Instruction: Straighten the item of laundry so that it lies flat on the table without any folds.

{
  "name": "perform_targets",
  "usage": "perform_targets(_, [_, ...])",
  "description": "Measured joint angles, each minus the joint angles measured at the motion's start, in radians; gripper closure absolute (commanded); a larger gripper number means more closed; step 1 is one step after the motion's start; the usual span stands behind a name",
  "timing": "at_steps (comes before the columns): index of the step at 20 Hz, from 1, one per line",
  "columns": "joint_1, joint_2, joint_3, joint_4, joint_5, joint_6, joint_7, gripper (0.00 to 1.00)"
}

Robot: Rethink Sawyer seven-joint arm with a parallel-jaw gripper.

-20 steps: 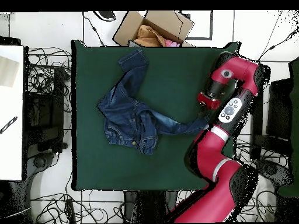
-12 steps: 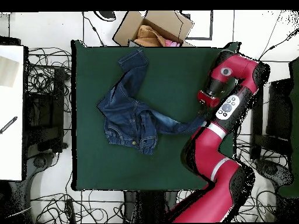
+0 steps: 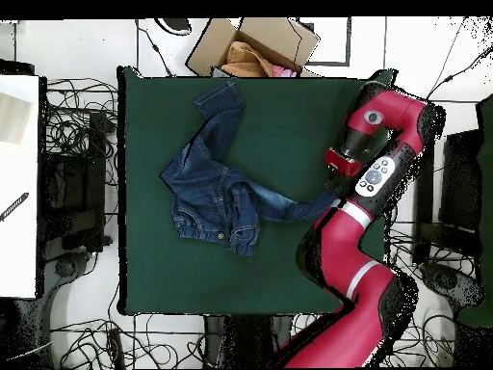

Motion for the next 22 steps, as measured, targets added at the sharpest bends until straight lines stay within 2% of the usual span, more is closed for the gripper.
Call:
perform_targets(13, [0.000, 0.002, 0.000, 0.000, -0.001, 0.000, -0.117, 1.00])
perform_targets(22, [0.000, 0.002, 0.000, 0.000, -0.001, 0.000, -0.129, 1.00])
